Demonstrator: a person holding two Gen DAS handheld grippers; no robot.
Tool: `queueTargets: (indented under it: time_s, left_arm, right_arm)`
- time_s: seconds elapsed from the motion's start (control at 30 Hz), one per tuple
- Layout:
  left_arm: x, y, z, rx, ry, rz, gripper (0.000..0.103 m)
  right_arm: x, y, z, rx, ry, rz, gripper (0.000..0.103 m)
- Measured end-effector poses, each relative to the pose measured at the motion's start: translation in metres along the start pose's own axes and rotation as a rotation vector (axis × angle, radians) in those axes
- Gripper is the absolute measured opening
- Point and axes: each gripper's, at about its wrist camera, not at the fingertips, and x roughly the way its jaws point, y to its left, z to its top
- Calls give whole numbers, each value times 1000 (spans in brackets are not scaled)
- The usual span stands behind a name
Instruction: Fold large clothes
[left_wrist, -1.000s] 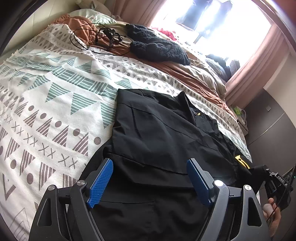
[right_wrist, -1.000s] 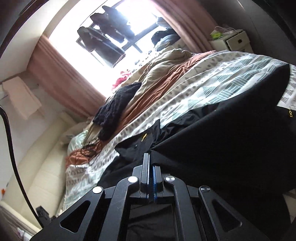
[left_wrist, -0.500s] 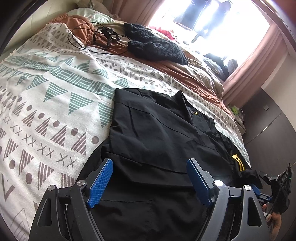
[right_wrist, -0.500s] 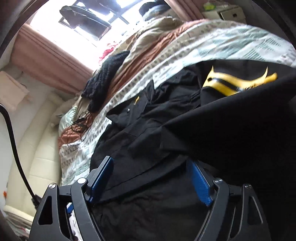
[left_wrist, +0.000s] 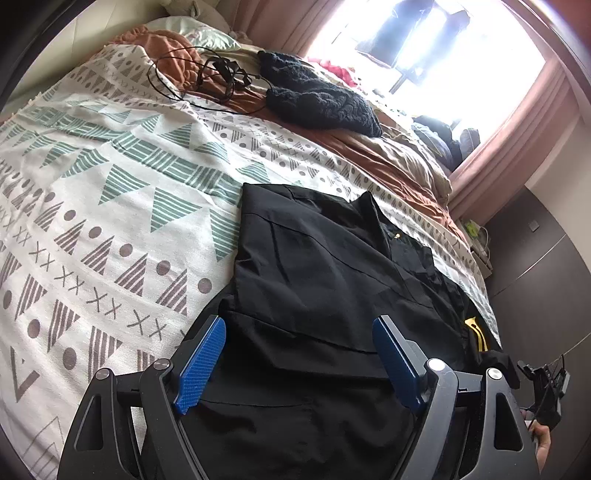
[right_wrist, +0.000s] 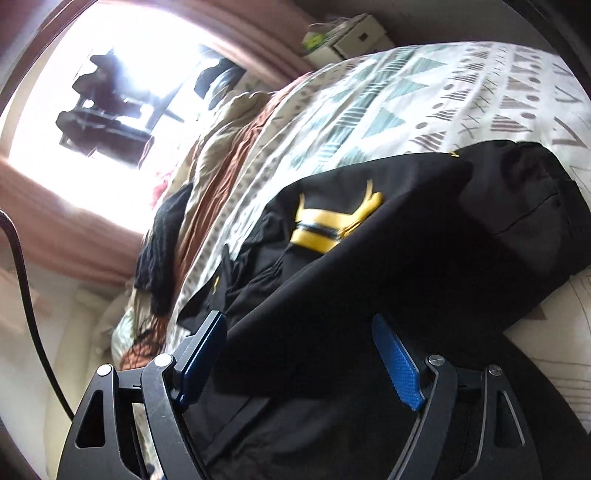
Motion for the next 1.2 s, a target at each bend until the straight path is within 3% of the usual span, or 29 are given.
queueTargets:
  time_s: [0.07, 0.13, 0.17, 0.27, 0.47, 0.73, 0.87, 0.93, 1.0, 1.1, 1.2]
  left_arm:
    - [-1, 3, 2, -6, -5, 7, 83]
    - [-3, 6, 4, -10, -9, 13, 83]
    - [-3, 7, 4, -12, -9, 18, 83]
    - [-5, 13, 8, -25, -13, 26, 83]
    - [-11, 22, 14, -53, -21, 4, 83]
    - [-10, 29, 15, -73, -12, 3, 83]
    - [-9, 32, 17, -76, -11, 9, 83]
    - [-9, 32, 16, -75, -10, 16, 83]
    - [-7, 32, 16, -71, -5, 19, 83]
    - [-5, 31, 15, -68, 2, 17, 83]
    - [-6, 27, 14, -54, 0, 16, 83]
  right_arm:
    - [2, -4, 6, 13, -48, -22, 79]
    - [5, -7, 11, 9, -81, -28, 44]
    - [7, -5, 13, 6, -74, -16, 13]
    - [-6, 23, 15, -105, -133, 15, 8]
    - [1, 100, 2, -354, -158, 24, 8]
    - [44, 140, -22, -467, -84, 45, 8]
    - [78, 161, -44, -528, 3, 59, 9]
    - [98, 166, -58, -532, 106, 70, 23]
    - [103, 165, -67, -529, 151, 104, 64]
    - [90, 166, -69, -564, 115, 95, 69]
    - [73, 149, -53, -503, 86, 96, 69]
